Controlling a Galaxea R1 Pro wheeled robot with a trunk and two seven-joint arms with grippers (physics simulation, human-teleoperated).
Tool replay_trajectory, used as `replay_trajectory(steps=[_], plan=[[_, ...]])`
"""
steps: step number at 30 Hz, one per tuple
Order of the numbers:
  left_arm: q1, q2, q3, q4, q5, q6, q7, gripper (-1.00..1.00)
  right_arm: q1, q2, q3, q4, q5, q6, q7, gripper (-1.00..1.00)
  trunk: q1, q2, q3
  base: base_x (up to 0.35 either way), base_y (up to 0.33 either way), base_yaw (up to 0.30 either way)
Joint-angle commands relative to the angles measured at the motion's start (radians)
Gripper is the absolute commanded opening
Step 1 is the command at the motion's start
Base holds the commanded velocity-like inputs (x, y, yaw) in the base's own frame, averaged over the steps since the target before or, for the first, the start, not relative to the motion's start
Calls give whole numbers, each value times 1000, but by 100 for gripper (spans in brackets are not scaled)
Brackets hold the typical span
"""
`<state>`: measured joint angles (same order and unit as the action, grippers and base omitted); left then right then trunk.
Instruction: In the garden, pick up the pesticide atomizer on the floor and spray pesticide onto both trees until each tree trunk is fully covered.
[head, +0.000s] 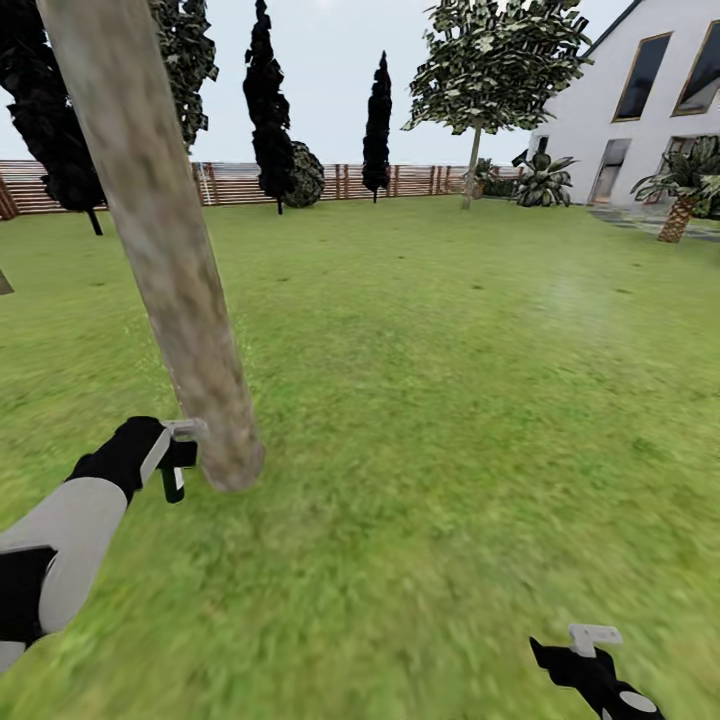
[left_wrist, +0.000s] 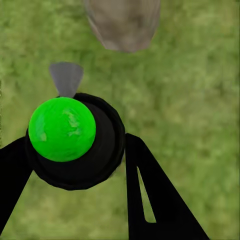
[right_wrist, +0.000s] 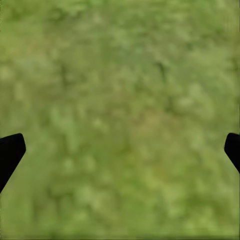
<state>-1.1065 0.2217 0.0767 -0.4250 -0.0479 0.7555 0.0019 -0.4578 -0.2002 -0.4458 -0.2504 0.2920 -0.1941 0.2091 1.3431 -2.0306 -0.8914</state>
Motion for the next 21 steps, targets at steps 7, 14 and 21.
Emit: replay_trajectory(steps=[7,14,21], plan=[[-91,9,5,-101,-8,158,0,-100,-1,2,-8,2,9,-4,6,100,0,0,-1,111,0,-1],[-147,10,2,-185,-14,243,0,-100,-1,1,-8,2,9,-4,6,100,0,0,-1,0,0,0],[3,14,8,-224,-5,225,-11,-100,-1,1,-8,2,9,-4,6,100,0,0,-1,104,13,0]])
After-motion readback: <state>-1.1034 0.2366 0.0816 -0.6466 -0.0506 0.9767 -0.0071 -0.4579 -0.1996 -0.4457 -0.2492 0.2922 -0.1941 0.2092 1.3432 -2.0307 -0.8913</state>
